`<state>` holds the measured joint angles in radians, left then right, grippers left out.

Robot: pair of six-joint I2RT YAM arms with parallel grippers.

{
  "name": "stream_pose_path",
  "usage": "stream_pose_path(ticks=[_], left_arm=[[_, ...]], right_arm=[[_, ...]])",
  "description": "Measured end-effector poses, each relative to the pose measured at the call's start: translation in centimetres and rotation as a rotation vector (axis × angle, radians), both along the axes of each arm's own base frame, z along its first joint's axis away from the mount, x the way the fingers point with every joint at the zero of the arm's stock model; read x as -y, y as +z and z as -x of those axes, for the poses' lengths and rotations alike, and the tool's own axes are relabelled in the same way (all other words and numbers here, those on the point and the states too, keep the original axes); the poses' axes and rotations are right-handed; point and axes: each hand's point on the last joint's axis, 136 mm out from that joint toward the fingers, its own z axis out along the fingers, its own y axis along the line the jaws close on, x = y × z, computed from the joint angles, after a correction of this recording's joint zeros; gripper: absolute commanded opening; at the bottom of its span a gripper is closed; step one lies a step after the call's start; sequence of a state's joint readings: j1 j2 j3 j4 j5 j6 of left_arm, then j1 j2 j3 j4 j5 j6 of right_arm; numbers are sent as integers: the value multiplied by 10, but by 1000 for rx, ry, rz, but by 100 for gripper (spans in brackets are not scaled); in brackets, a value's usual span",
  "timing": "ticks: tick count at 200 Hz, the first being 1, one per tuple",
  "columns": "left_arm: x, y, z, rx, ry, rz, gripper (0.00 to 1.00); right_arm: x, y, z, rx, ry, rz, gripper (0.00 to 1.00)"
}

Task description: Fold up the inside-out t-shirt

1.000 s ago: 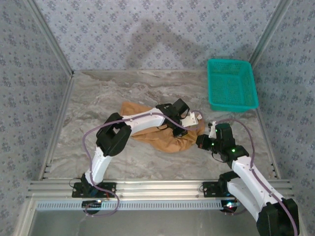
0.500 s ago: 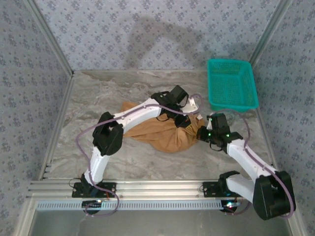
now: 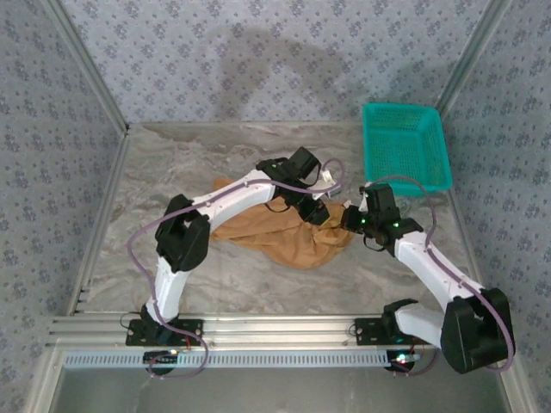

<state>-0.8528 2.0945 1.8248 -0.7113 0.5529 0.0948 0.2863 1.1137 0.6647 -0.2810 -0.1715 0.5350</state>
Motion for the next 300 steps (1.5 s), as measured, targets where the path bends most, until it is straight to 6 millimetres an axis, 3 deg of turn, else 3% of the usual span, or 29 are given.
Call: stream_pose_path(ticks=[37,140,154,168,179,227,254,281,300], left_arm=[[4,-24,-7,5,21,-48,45],[23,-45,-24,145,71,-23,49],[25,-50,-23,142,74,-19,40],[26,-53,-22,135,80,-16,14],[26,-54,-22,125,89,-14,1],[19,-51,-32,65,146,1,0],[7,-25,-40,-22,209,48,0],[5,36,-44,-103,251,213,0],[6,66,-35,-184,259,335,0]], right_arm=[[-5,13,3,38,20,-17,0],[-7,13,9,25,32,-26,0],[-7,13,9,24,33,-27,0],[-6,13,9,23,31,-27,0],[-4,13,8,23,25,-27,0],[5,12,5,22,-3,-22,0],[13,-1,1,2,-21,0,0],[14,-20,-8,-32,-23,24,0],[7,-13,-21,-6,-7,5,0]])
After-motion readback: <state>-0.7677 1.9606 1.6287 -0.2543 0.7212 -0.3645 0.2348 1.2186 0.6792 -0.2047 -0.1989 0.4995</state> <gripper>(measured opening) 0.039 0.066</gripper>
